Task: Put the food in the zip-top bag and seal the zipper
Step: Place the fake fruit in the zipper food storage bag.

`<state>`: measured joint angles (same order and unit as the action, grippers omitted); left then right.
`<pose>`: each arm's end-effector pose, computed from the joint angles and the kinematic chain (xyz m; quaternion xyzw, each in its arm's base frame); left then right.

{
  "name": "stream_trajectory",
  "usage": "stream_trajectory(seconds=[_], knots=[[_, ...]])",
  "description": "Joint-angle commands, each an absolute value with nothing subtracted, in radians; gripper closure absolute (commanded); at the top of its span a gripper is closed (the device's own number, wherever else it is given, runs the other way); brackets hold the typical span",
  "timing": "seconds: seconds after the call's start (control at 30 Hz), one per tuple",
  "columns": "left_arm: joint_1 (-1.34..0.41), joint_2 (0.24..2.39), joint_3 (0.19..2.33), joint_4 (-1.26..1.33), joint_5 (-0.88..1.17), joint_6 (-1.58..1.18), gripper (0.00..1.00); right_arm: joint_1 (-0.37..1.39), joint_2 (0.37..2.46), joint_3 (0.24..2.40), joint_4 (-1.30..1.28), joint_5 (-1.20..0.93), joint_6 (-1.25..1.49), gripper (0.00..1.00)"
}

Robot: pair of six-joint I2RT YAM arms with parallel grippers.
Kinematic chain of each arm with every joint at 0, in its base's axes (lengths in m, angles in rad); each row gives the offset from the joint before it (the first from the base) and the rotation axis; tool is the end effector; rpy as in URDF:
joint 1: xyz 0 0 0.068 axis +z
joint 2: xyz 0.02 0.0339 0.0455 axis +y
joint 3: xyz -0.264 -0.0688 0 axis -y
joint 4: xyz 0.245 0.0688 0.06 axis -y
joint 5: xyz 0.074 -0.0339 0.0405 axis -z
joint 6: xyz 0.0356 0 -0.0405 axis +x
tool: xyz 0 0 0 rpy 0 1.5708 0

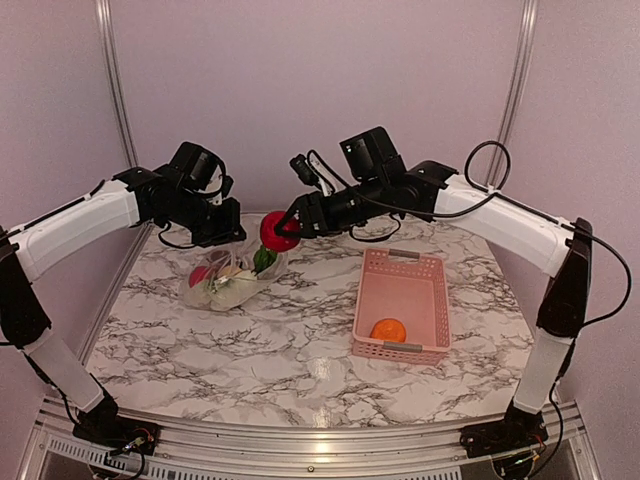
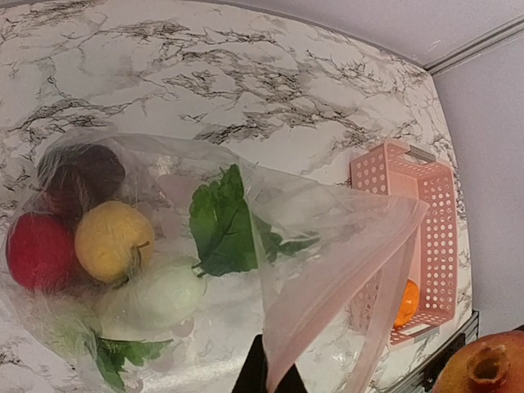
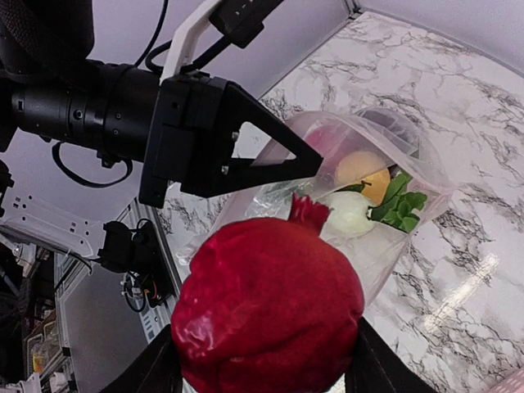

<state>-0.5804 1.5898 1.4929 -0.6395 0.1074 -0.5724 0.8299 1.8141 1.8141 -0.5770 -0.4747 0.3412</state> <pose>0.2954 -0.1983 0.3400 0.0254 0.9128 -0.2617 0.3125 0.2696 0.3188 0.3721 -0.3155 0.8019 0.4283 0.2719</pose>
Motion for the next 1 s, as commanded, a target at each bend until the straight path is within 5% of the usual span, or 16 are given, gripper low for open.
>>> stream_trajectory(seconds=[0.0,0.17,0.4,0.8,0.97], knots=[[-0.578,1.571,1.546,-0.647,0.136,-0.594,1.00,0.854,1.909,1.887,-0.525,-0.498,0.361,0.52],[-0.578,1.556,1.573,-0.648,0.141,-0.608,1.00,0.861,1.967,1.958,-0.534,-0.418,0.351,0.50],[-0.578,1.550,1.592,-0.648,0.140,-0.618,1.00,0.890,2.081,2.148,-0.586,-0.385,0.320,0.16],[-0.552,1.480,1.616,-0.642,0.024,-0.613,1.00,0.882,1.877,2.023,-0.652,-0.271,0.242,0.12],[-0.550,1.274,1.372,-0.318,-0.154,-0.592,1.00,0.842,1.711,1.823,-0.659,-0.150,0.257,0.02]])
